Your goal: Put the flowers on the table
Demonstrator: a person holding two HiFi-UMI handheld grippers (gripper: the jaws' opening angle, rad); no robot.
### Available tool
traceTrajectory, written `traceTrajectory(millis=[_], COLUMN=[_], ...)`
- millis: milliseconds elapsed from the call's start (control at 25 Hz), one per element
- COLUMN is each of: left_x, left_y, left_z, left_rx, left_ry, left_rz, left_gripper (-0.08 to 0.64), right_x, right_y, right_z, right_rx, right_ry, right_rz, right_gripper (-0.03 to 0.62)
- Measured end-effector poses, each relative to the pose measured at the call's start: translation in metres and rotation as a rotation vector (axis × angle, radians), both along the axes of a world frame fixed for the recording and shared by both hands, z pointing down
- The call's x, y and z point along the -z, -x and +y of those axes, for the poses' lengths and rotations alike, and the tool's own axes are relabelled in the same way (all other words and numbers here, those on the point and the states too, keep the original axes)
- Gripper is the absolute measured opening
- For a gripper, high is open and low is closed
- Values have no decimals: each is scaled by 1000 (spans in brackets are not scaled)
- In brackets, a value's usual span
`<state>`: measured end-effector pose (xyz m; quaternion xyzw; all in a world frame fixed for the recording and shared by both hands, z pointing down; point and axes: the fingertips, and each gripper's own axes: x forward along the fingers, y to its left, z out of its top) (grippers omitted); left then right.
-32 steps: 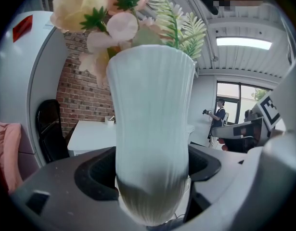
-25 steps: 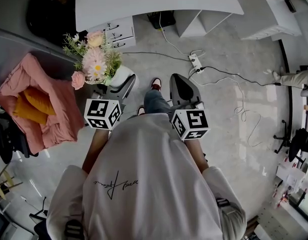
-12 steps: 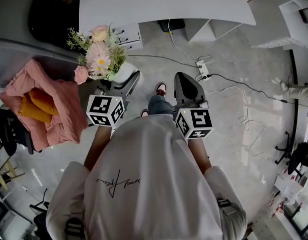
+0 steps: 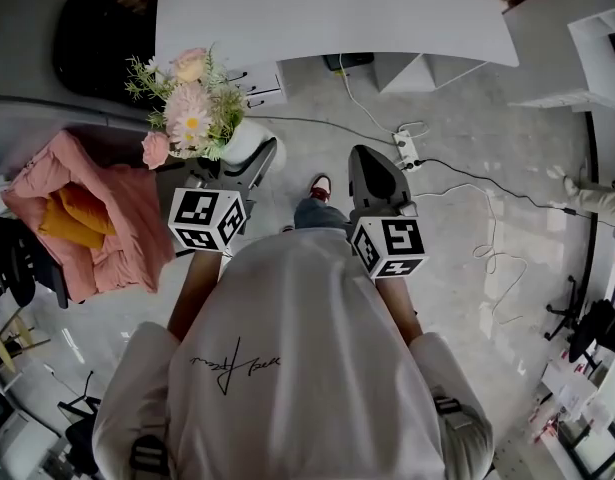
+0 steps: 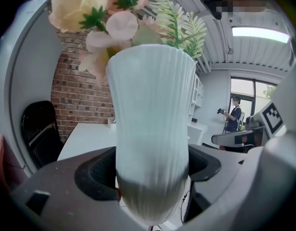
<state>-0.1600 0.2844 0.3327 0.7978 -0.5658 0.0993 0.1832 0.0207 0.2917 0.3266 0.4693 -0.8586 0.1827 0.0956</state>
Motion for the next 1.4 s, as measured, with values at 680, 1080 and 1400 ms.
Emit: traceTrajectory(millis=[680,1080,1400], left_x=[-7,-2,-9], left_y=[-22,-18,-11], left_z=[-72,-95,-132], left_rx=[35,56,52], left_ry=[-2,-4,0], left_rz=[6,9,22], left_gripper=[419,419,419], right_x=[-12,-8,-12], right_y=[-23,-25,-16], right_z=[-69,-90,-123], right_rx=[34,42,42], right_ry=[3,5,13], right_rz=[8,19,41], right_gripper=[25,25,25])
